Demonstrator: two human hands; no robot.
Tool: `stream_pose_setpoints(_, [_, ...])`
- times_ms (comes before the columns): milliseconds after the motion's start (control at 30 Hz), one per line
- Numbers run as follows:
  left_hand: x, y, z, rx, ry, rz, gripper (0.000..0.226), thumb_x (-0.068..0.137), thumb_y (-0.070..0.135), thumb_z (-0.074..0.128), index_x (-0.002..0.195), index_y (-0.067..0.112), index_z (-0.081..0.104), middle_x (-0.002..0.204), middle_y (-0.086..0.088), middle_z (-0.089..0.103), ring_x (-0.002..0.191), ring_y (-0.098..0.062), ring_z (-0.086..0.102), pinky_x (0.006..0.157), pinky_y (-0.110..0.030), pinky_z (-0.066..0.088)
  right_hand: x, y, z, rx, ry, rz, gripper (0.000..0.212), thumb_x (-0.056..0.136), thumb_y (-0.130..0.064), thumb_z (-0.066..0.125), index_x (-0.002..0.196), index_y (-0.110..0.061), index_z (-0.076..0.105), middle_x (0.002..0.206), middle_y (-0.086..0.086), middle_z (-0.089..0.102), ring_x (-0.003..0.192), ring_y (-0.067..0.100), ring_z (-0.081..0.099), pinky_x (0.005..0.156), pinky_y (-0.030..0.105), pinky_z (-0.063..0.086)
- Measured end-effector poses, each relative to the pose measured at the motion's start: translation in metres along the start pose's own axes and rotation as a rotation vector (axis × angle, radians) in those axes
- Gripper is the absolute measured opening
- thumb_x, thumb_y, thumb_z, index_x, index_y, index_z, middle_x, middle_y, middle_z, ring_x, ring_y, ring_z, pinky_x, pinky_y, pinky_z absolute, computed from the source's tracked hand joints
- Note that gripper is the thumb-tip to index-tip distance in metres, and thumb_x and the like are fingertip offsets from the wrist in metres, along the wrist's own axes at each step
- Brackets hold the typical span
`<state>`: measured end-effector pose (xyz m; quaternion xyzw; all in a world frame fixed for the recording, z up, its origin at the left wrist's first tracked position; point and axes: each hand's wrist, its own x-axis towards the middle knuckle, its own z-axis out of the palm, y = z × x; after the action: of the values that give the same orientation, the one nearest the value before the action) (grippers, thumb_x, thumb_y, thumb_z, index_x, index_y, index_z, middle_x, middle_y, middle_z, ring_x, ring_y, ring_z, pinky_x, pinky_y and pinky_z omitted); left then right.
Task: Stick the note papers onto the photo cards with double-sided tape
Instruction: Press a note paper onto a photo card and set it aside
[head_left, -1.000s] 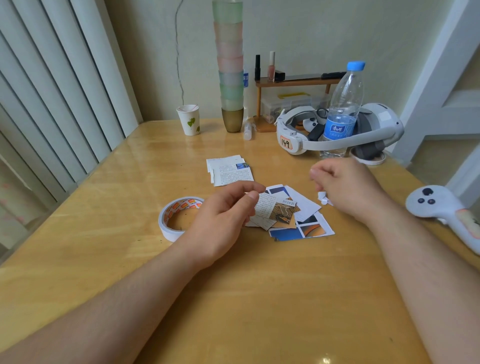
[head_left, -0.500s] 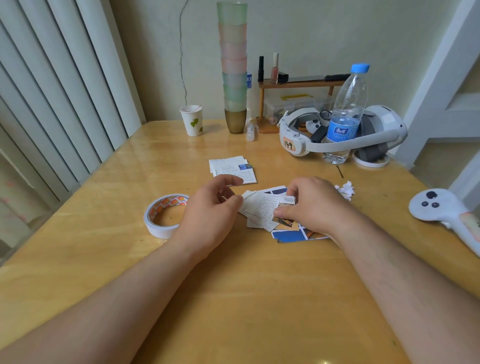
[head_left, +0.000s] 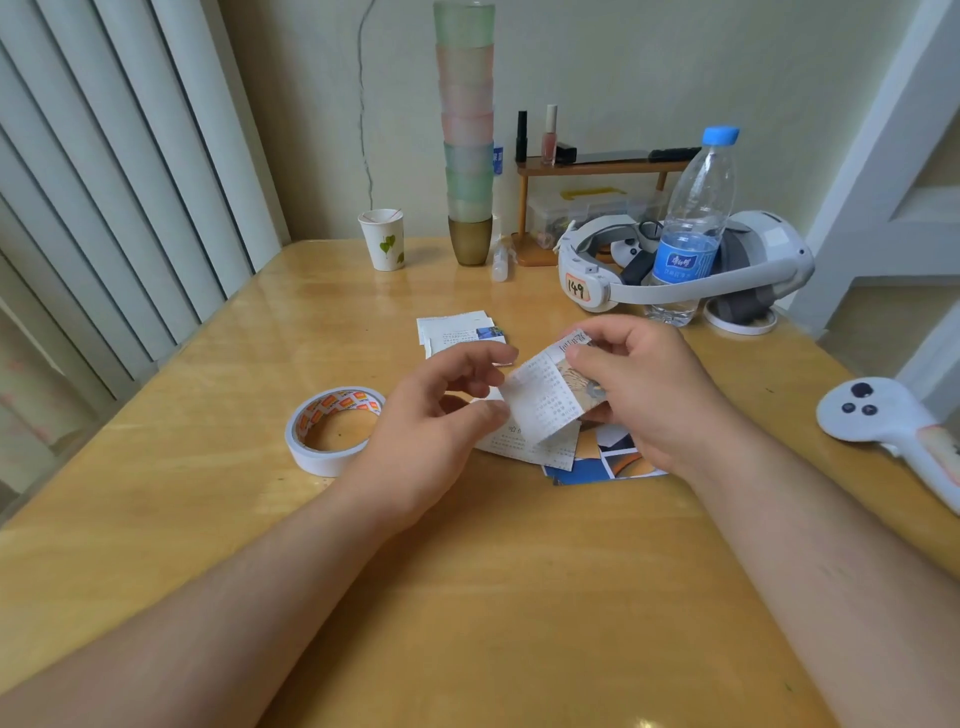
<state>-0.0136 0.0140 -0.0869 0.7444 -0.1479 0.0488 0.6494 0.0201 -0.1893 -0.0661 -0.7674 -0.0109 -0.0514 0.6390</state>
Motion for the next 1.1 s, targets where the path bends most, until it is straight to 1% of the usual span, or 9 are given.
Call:
stream_pose_setpoints(133, [-0.002,0.002,0.003,-0.007,0.062,0.028,0.035,0.081,0.020,0.073,0.110,0.039,0.076,0.118,0.014,0.061,0.110,-0.009,0.058,0.094,-0.032,0.051,-0.003,-0.002,0.008,0.171,0.010,0.038,0.015,0.099,-0.012,0.068,0.114,-0.012,0.071,0.096,0.005,0.080,0.092,0.025,0.076,0.075,0.045,0.065])
stream_pose_setpoints(233, [0.001,0.002,0.002,-0.064,0.122,0.029,0.036,0.094,0.009,0.076,0.108,0.041,0.076,0.130,-0.007,0.055,0.093,-0.012,0.064,0.076,-0.022,0.052,-0.008,-0.006,0.014,0.246,-0.015,0.062,0.009,0.100,-0.016,0.068,0.103,-0.008,0.072,0.089,0.006,0.080,0.079,0.015,0.075,0.061,0.027,0.058])
stream_pose_setpoints(300, [0.002,0.004,0.000,-0.115,0.110,-0.009,0.037,0.097,0.002,0.071,0.111,0.036,0.074,0.113,-0.017,0.065,0.077,-0.014,0.066,0.061,-0.022,0.049,-0.011,-0.007,0.016,0.269,-0.032,0.072,0.011,0.100,-0.018,0.068,0.098,-0.008,0.072,0.088,0.007,0.079,0.076,0.014,0.073,0.058,0.025,0.056])
stream_pose_setpoints(433, [0.002,0.010,-0.001,-0.145,0.134,-0.019,0.037,0.096,-0.006,0.067,0.113,0.026,0.072,0.099,0.009,0.073,0.072,-0.013,0.068,0.067,-0.032,0.053,-0.015,-0.010,0.016,0.273,-0.125,0.126,0.012,0.098,-0.018,0.071,0.103,-0.007,0.073,0.095,0.011,0.080,0.078,0.020,0.071,0.061,0.028,0.059])
stream_pose_setpoints(533, [0.003,0.006,-0.001,-0.108,0.113,-0.020,0.037,0.096,-0.004,0.069,0.113,0.029,0.073,0.099,0.006,0.075,0.076,-0.014,0.068,0.075,-0.038,0.053,-0.017,-0.011,0.016,0.253,-0.143,0.156,0.005,0.098,-0.014,0.069,0.097,-0.012,0.074,0.092,0.009,0.080,0.079,0.021,0.074,0.066,0.031,0.060])
stream_pose_setpoints(600, [0.003,0.002,-0.003,0.006,0.109,0.020,0.039,0.095,0.002,0.072,0.112,0.038,0.075,0.122,-0.006,0.063,0.086,-0.010,0.068,0.079,-0.031,0.054,-0.017,-0.012,0.017,0.248,-0.130,0.173,0.006,0.100,-0.013,0.067,0.096,-0.014,0.072,0.092,0.008,0.081,0.079,0.021,0.076,0.066,0.032,0.061])
stream_pose_setpoints(800, [-0.003,-0.006,-0.012,0.519,-0.079,0.234,0.049,0.090,0.035,0.062,0.137,0.050,0.062,0.144,0.011,0.034,0.134,-0.010,0.041,0.104,-0.023,0.043,-0.018,-0.013,0.016,0.336,-0.151,0.222,0.012,0.103,-0.010,0.059,0.101,-0.014,0.071,0.092,0.011,0.080,0.081,0.026,0.078,0.065,0.033,0.060])
stream_pose_setpoints(967, [-0.005,-0.003,-0.013,0.733,-0.077,0.322,0.051,0.094,0.053,0.055,0.146,0.050,0.053,0.152,0.006,0.027,0.139,-0.017,0.033,0.110,-0.041,0.043,-0.017,-0.015,0.016,0.393,-0.137,0.230,0.018,0.101,-0.004,0.053,0.102,-0.008,0.072,0.090,0.015,0.077,0.079,0.030,0.077,0.063,0.034,0.059])
stream_pose_setpoints(1100, [-0.006,0.000,-0.012,0.858,-0.007,0.372,0.053,0.095,0.057,0.050,0.146,0.045,0.055,0.150,0.003,0.030,0.133,-0.017,0.036,0.106,-0.037,0.039,-0.016,-0.016,0.015,0.415,-0.090,0.235,0.017,0.101,-0.005,0.054,0.095,-0.007,0.070,0.084,0.015,0.075,0.074,0.028,0.075,0.063,0.035,0.060])
